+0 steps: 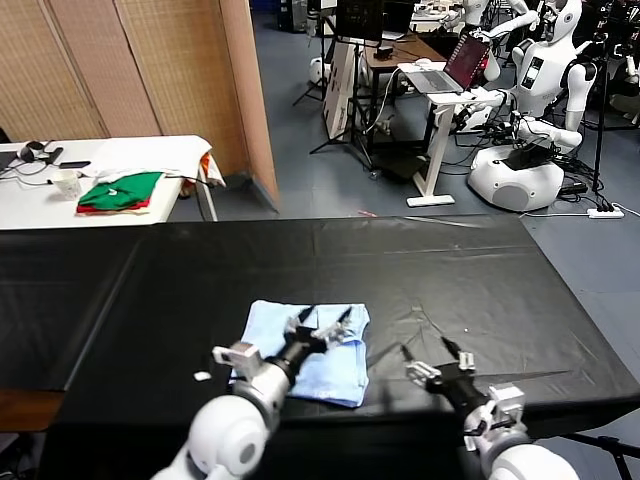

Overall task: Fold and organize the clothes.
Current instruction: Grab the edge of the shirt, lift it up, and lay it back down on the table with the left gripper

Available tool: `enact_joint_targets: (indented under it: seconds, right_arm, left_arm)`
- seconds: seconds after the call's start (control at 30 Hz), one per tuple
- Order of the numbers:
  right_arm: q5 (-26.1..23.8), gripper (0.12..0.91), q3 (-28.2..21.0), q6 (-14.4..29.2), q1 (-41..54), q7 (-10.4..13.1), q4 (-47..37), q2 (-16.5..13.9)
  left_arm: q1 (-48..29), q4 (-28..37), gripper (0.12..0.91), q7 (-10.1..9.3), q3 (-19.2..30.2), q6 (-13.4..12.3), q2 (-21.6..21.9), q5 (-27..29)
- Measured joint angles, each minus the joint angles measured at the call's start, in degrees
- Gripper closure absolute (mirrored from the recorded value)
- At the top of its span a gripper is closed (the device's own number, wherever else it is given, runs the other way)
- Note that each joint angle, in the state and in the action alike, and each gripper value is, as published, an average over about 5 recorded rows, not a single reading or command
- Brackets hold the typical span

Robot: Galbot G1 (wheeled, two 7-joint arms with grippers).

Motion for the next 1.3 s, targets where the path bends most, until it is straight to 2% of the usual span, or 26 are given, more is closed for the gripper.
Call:
enact_joint_targets:
  seconds: [0.23, 0.37, 0.53, 0.87, 1.3]
  right_arm:
    - [-9.6, 0.118, -10.1, 3.0, 7.1, -2.3, -6.2, -0.7]
    - [-14.2, 0.118, -14.8, 3.5, 11.2, -2.9, -10.2, 0.1]
    - [-15.8, 0.118, -18.5, 3.9, 15.2, -2.3, -14.5, 1.5]
    - [-13.9, 0.118, -18.2, 3.7, 18.2, -0.8, -18.0, 4.0]
    - [-10.8, 0.118, -14.2, 3.4, 18.4, -0.2, -18.0, 5.4]
  left_arm:
    - [1.4, -0.4, 0.123, 0.62, -5.8, -1.9, 6.2, 7.0]
    - [3.7, -1.2, 0.123, 0.49, -8.2, -2.3, 7.2, 9.4]
    - [6.8, -2.4, 0.123, 0.30, -10.8, -2.4, 7.3, 10.1]
    - [11.5, -3.8, 0.123, 0.14, -14.4, -3.1, 6.5, 11.4]
    - [13.3, -3.8, 0.123, 0.02, -15.1, -3.8, 6.0, 12.4]
